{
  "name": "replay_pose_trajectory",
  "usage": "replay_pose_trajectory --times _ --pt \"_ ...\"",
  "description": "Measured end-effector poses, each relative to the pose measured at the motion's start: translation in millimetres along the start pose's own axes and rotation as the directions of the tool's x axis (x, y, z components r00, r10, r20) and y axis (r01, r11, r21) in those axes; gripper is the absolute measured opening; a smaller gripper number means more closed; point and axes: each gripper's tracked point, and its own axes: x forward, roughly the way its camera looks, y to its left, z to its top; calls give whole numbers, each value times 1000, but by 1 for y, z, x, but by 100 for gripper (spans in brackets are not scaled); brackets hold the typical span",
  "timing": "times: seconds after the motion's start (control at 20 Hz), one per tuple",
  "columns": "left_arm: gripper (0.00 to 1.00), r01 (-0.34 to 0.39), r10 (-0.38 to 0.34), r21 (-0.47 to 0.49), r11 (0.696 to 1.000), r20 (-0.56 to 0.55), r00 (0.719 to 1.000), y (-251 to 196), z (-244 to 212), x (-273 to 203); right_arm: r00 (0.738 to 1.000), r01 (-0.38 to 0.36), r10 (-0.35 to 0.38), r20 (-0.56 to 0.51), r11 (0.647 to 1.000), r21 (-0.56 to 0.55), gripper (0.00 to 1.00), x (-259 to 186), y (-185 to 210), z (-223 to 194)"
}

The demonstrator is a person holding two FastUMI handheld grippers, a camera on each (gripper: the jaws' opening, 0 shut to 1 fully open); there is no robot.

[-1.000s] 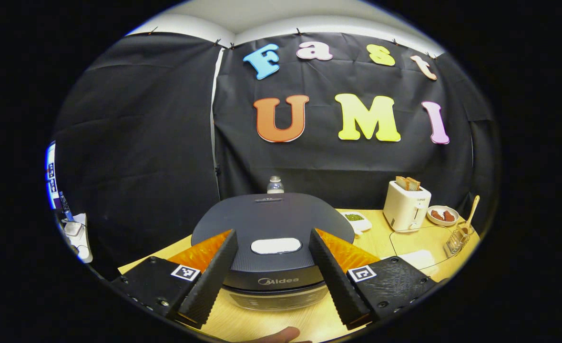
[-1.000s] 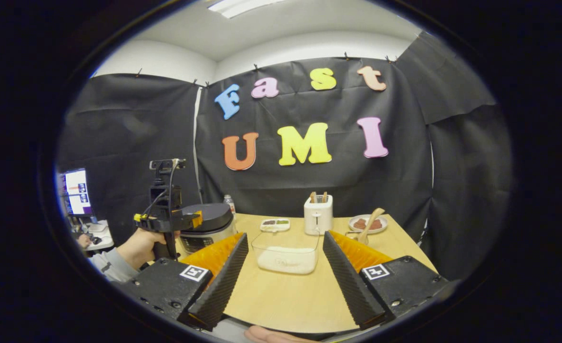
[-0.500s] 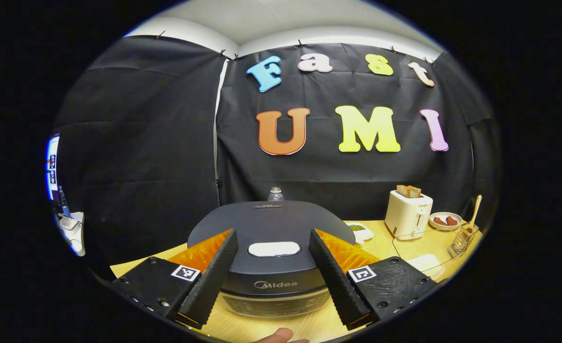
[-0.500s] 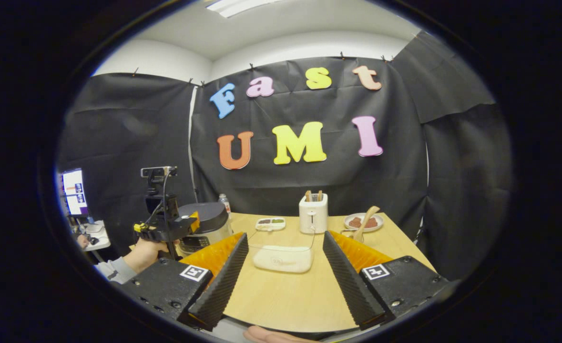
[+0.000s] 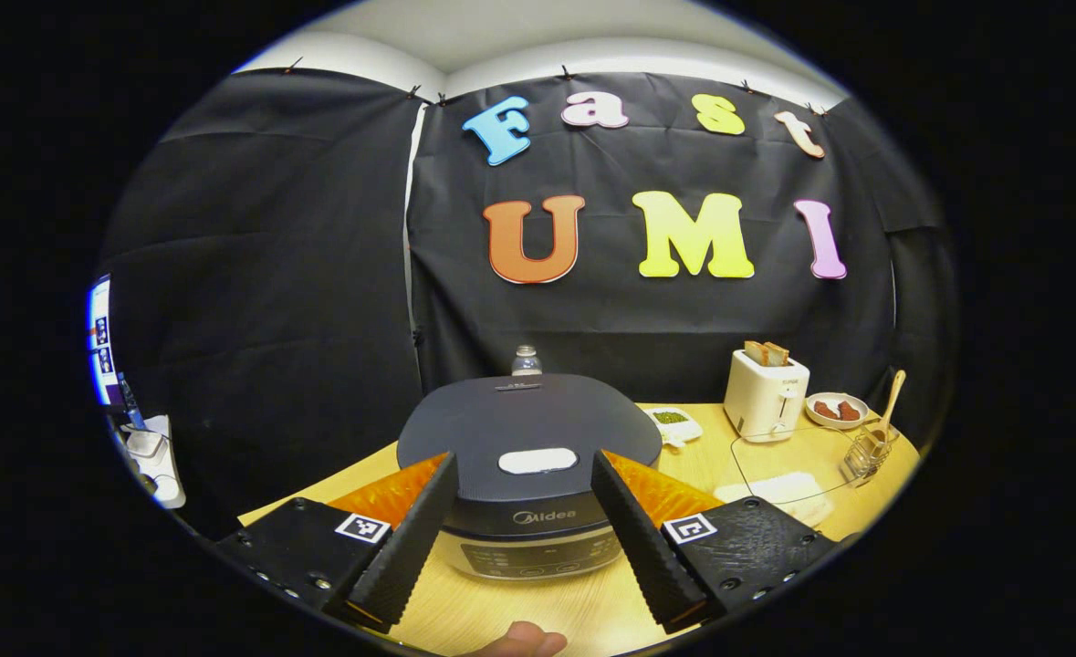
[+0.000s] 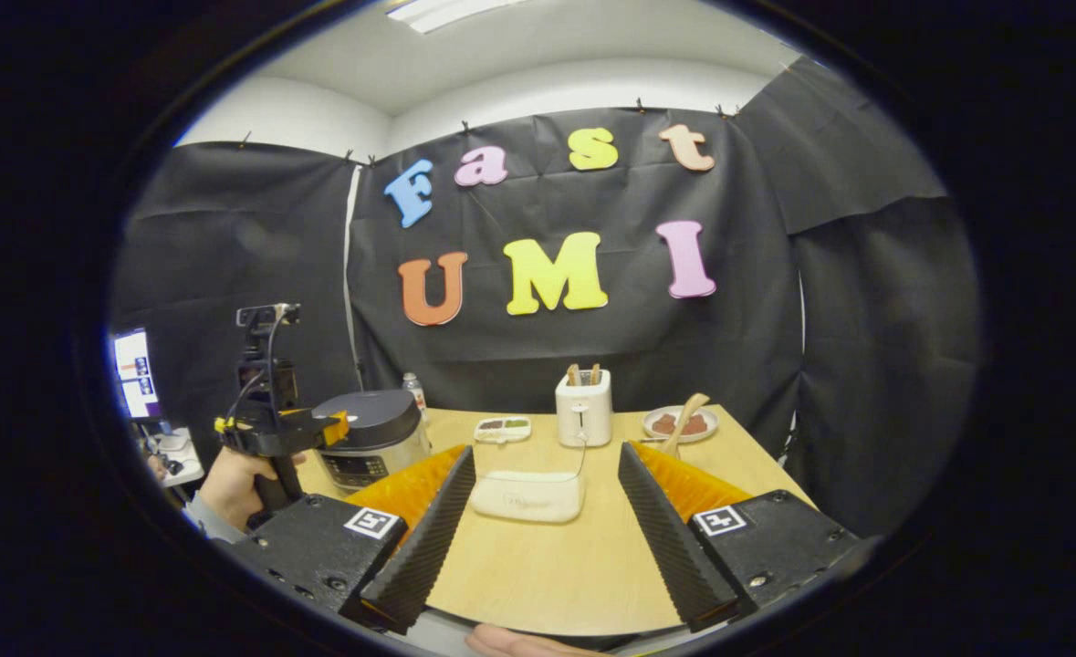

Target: Close the left gripper, press the button to open the rice cooker; take a wooden spoon from the chopstick holder with the right hand, scoop a spoonful of rice and pour it into the rice cooker, then put the wooden spoon back into the chopstick holder.

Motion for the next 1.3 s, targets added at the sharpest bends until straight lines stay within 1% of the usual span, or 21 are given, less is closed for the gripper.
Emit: replay_pose_trajectory --times 0.1,0.15,0.2,0.25,0.35,0.4,0.45,0.5,0.55,0.6,0.65,0.7,0.8,0.85,0.9,0.95,1.05,1.1,1.15,1.3 --pt "93 1 -1 -4 1000 -6 1000 1 5 -15 1000 8 -8 12 1000 -8 100 -4 0 6" --pt "93 6 -6 -10 1000 -3 1000 1 9 -24 1000 14 -14 21 1000 -14 96 -7 -1 9" --pt "93 14 -14 -18 1000 1 1000 1 16 -32 999 19 -18 27 1000 -18 96 -10 -2 12" --pt "93 27 -27 -30 999 9 1000 -1 24 -42 999 19 -18 28 1000 -19 100 -12 -1 14" --pt "93 21 -20 -55 998 14 1000 3 36 -59 999 11 -10 33 1000 -15 96 -18 3 19" --pt "93 14 -13 -63 998 17 1000 7 43 -69 999 13 -12 38 1000 -18 96 -21 2 22" --pt "97 6 -4 -69 998 29 1000 10 52 -79 999 18 -17 45 1000 -24 100 -23 1 26" --pt "93 4 -1 -70 998 43 999 12 60 -90 998 24 -22 52 999 -31 96 -27 1 29" --pt "93 10 -6 -68 998 54 999 11 66 -98 998 30 -28 56 999 -34 100 -30 0 32" --pt "94 20 -15 -64 998 68 998 10 73 -109 998 32 -30 57 999 -30 100 -32 0 33" --pt "95 36 -31 -59 998 79 996 6 77 -118 998 29 -28 52 999 -21 96 -33 1 35" --pt "95 49 -44 -55 997 88 995 4 81 -126 998 30 -29 51 999 -16 100 -33 0 38" --pt "95 60 -55 -46 997 99 994 3 88 -144 997 46 -46 67 999 -7 100 -34 -5 51" --pt "95 67 -62 -43 997 107 992 2 92 -153 996 52 -51 71 999 -3 96 -34 -8 55" --pt "95 79 -74 -40 996 116 990 -1 96 -162 995 59 -59 77 998 4 96 -35 -11 59" --pt "95 90 -84 -43 995 135 987 -5 101 -172 994 70 -71 84 998 8 100 -36 -15 63" --pt "95 113 -105 -45 993 163 981 -7 107 -189 991 101 -100 89 995 -2 100 -39 -26 67" --pt "95 125 -116 -43 991 171 978 -10 108 -195 990 112 -110 89 994 -14 96 -40 -30 68" --pt "95 135 -127 -34 990 177 976 -12 108 -201 988 126 -123 89 992 -22 100 -41 -35 69" --pt "94 166 -160 -20 986 166 973 -12 97 -216 986 147 -143 86 988 -42 100 -46 -43 68"
